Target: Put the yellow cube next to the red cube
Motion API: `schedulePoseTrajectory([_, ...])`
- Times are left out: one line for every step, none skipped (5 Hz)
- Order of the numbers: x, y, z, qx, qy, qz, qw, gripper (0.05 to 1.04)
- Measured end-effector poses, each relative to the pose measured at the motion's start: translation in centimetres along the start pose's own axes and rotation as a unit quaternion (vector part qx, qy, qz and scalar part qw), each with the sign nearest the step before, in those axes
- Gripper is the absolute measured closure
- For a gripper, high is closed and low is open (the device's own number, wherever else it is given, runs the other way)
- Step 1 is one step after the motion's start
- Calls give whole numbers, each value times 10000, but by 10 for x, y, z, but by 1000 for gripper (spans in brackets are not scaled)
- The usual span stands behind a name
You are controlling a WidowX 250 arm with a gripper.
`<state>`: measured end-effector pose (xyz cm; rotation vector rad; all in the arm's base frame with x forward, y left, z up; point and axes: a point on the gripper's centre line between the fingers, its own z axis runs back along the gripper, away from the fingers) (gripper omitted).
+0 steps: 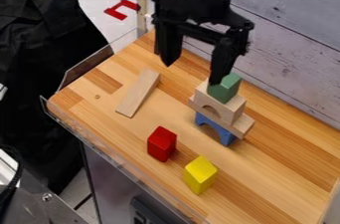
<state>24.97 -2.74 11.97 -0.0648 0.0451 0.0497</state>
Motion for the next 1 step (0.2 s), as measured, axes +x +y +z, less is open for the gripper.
schedulePoseTrajectory([8,4,-5,149,86,-48,9998,85])
